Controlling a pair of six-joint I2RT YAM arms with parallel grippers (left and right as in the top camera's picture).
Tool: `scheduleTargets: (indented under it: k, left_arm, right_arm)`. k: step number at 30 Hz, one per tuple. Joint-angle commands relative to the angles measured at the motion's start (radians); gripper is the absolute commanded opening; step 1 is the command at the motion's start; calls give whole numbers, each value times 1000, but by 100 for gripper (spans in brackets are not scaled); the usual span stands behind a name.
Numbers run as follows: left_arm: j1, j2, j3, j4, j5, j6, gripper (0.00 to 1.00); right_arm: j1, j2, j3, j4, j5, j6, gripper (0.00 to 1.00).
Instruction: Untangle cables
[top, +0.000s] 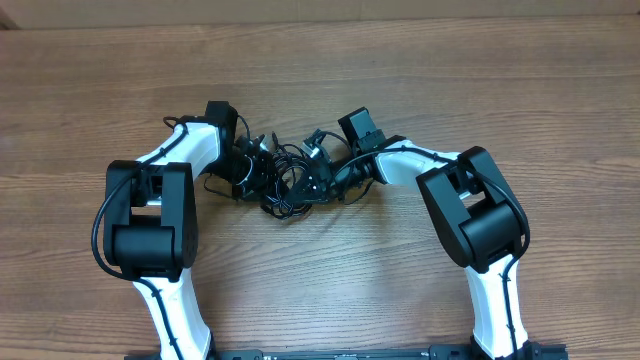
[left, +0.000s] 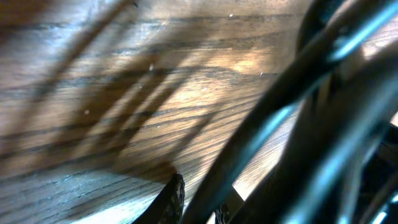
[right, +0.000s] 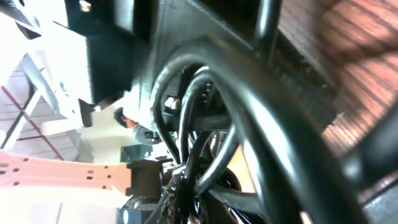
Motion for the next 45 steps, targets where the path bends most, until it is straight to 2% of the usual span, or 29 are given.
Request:
scheduleTargets:
  k: [1,7,14,21,28,35,41,45]
  left_arm:
    - [-23,69,-43,-6,-133,11,19]
    - [-23,69,-43,1,-154,11,19]
    - [-23,69,-43,5,-164,11,19]
    - [-23,69,-43,5,-164,11,19]
    - [-23,69,-43,17,-165,11,19]
    - [-23,69,-43,24,-172,11,20]
    - [-23,69,-43,36,-212,10,20]
    - [-23,69,-43,35,-218,10,20]
  right_arm:
    - [-20,-10,16,24,-119,-8,4]
    - [-51,-10,16,71,-163,64,4]
    - [-72,-10,16,70,-39,87,4]
    - [-74,-10,16,80,-42,89,4]
    - [-74,-10,16,247,-203,246,4]
    - [-75,-10,16,404,-225,429,4]
    - [-81,-10,17,653,-225,616,4]
    - [-90,-10,17,695,-225,670,4]
